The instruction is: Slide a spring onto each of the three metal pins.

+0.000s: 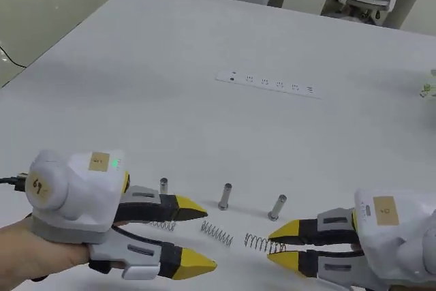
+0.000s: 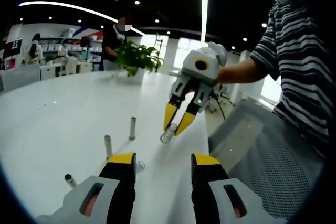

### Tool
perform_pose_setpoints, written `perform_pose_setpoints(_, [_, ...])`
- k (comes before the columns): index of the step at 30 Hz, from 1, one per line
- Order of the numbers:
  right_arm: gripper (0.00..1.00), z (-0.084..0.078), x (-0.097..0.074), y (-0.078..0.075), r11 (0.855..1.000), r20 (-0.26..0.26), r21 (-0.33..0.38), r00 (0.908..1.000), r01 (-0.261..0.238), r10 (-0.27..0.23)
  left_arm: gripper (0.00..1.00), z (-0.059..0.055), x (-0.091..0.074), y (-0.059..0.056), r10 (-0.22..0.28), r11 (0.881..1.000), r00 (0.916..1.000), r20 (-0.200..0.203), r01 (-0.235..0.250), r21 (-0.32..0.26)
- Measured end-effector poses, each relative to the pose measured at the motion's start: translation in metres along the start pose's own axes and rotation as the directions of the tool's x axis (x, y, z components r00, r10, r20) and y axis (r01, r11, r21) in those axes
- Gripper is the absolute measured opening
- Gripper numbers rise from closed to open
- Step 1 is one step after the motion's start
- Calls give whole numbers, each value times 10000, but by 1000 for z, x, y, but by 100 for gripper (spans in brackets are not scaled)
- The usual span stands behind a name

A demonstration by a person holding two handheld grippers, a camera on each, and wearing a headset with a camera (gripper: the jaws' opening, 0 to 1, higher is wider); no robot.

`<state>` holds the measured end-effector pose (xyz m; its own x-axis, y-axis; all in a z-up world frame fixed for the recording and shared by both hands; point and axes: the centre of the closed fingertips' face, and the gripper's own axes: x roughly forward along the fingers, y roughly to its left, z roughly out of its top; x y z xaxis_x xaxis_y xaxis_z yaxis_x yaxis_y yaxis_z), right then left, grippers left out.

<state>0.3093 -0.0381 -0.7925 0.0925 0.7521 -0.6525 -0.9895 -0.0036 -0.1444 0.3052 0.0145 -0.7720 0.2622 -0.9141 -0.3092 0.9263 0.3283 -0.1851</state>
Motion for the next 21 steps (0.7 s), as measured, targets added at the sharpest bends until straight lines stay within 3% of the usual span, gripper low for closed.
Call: perform_pose_setpoints(21, [8,18,0,7,9993,410,-223,9986,-310,319,17,9,26,-10,-742,9962,9972,-129,747,446])
